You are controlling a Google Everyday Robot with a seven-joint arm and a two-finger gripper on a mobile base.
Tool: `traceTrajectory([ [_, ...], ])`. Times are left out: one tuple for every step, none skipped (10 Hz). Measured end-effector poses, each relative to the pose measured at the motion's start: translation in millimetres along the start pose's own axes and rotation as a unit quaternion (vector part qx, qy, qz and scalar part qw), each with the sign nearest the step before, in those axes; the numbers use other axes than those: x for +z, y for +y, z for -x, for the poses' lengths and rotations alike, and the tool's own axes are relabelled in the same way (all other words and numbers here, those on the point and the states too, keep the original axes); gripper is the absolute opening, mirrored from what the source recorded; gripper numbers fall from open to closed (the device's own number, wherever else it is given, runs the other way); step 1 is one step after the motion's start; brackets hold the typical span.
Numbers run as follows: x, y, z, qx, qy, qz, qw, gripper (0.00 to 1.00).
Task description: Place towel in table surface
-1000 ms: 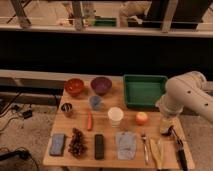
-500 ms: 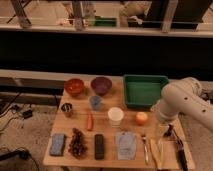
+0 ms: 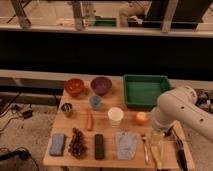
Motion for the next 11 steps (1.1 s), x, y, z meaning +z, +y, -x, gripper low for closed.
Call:
traceTrajectory([
  [6.0,6.0,7.0,-0.008,-0.001,0.006,1.0000,0.80],
  [12.9,12.3,14.9,-0.018,0.001,0.013,0.9998,0.80],
  [18.3,16.6,21.8,-0.027,0.001,0.017,0.9995,0.80],
  [23.7,19.6,31.3,-0.036,-0.001,0.020,0.9991,0.80],
  [28.3,20.6,39.8,-0.042,-0.005,0.022,0.9989,0.80],
  [31.6,20.7,47.3,-0.049,-0.008,0.023,0.9985,0.80],
  [36.7,22.9,55.9,-0.056,-0.011,0.024,0.9981,0.80],
  [39.4,24.0,60.7,-0.059,-0.014,0.025,0.9979,0.80],
  [42.9,23.9,64.7,-0.061,-0.015,0.025,0.9977,0.80],
  [48.0,25.0,69.0,-0.061,-0.018,0.026,0.9976,0.80],
  [52.9,27.6,71.9,-0.061,-0.020,0.029,0.9975,0.80],
])
